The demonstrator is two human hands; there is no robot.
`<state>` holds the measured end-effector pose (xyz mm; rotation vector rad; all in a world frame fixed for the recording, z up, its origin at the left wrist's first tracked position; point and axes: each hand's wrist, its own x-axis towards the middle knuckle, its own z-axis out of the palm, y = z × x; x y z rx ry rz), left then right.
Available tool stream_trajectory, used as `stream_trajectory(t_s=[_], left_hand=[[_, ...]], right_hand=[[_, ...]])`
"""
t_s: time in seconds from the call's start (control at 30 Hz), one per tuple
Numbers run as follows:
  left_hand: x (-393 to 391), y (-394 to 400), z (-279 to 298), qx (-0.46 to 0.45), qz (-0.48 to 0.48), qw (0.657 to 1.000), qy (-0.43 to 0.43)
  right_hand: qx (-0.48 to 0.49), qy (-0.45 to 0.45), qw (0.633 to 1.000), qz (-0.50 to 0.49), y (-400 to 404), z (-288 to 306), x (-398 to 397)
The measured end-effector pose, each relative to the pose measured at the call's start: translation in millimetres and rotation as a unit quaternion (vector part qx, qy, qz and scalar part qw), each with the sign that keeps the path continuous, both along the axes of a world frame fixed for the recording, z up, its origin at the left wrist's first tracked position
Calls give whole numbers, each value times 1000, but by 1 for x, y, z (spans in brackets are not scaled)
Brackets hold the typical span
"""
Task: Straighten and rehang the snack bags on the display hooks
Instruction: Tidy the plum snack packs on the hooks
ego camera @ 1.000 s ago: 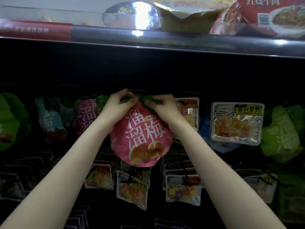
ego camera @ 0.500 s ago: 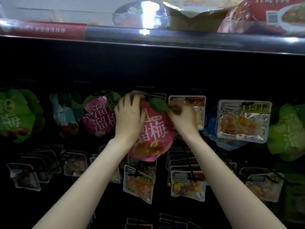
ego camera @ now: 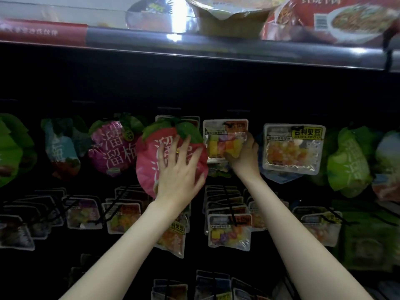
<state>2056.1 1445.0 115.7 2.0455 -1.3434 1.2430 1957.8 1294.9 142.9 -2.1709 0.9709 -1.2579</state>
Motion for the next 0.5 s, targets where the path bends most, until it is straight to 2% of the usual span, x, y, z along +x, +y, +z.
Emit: stream_trajectory(t_s=[0.07, 0.17, 0.23, 0.5], left_hand=[[5, 0, -2, 12, 5, 1000, -8], [12, 2, -4, 19, 0, 1000, -13], [14, 3, -5, 18, -5, 1000, -9], [15, 2, -10, 4, -45, 999, 13]], right_hand=[[21, -25, 999, 0, 3, 3, 2], [41, -123, 992, -8, 13, 5, 2], [43, -149, 988, 2, 19, 4, 0], [17, -129, 985, 117, 48, 11, -46]])
